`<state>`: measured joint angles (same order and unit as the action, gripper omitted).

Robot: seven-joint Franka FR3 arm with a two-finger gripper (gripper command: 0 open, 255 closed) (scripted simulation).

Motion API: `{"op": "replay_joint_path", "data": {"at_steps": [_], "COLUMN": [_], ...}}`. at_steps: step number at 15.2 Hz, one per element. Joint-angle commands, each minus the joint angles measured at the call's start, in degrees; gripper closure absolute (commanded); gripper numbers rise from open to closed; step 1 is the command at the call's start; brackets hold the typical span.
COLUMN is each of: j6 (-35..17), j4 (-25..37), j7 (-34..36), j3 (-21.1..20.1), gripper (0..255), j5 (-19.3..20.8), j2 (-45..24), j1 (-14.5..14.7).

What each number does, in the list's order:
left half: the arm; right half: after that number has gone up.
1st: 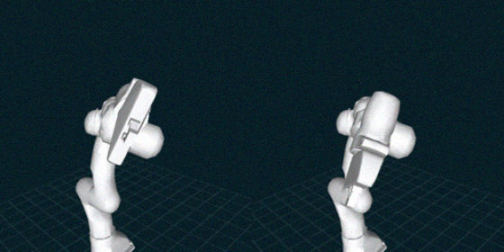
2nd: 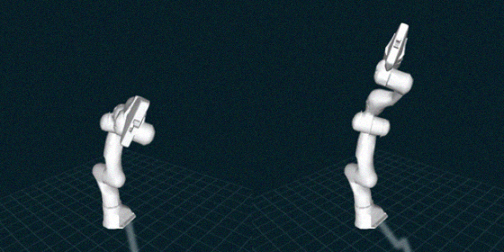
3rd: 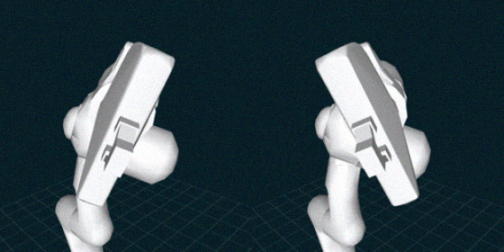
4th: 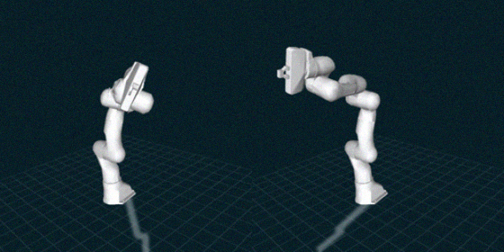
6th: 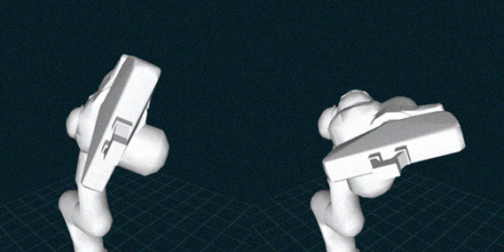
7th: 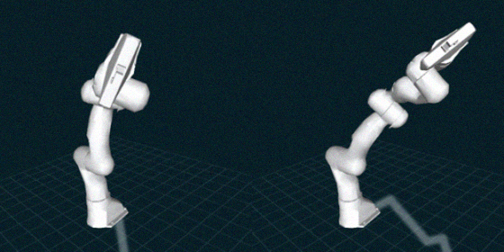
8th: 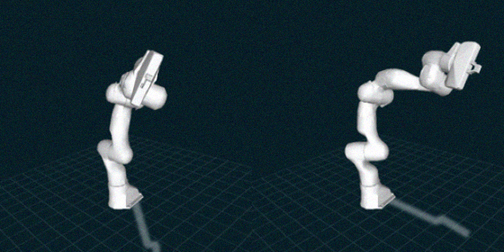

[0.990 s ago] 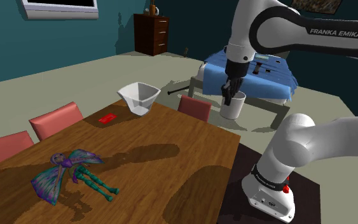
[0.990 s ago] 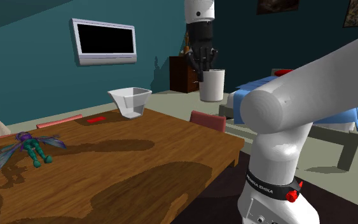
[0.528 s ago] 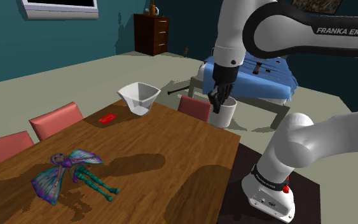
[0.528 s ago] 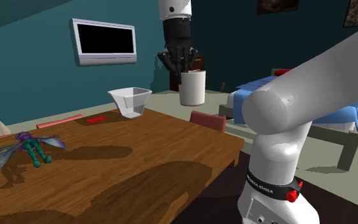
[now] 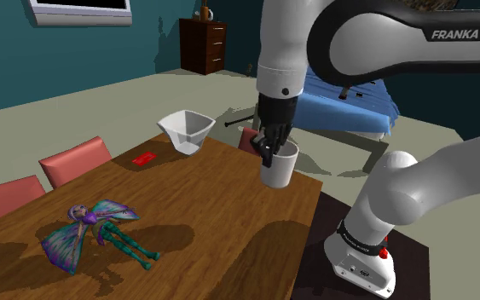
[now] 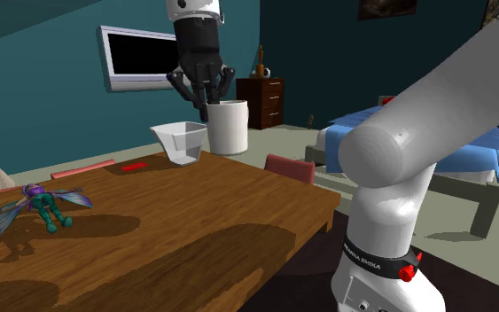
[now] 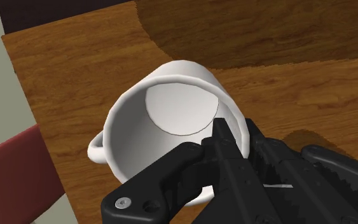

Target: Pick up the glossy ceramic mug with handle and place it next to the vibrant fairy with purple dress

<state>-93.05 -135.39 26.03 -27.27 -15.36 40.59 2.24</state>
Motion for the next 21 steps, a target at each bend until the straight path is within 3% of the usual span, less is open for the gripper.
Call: {"op": "replay_joint_path", "data": {"at_steps": [1, 10, 21], "j6": [-0.09, -2.79, -11.32], "j4": [2.49, 15.87, 8.32], "j7": [2.79, 16.04, 16.04], "j3": [-2.55, -15.89, -18.07], "gripper": [255, 255, 255], "j5": [-0.96, -0.50, -1.19], "j2": [-2.13, -16.40, -17.36], "j1": [0.12, -2.28, -2.08]}}
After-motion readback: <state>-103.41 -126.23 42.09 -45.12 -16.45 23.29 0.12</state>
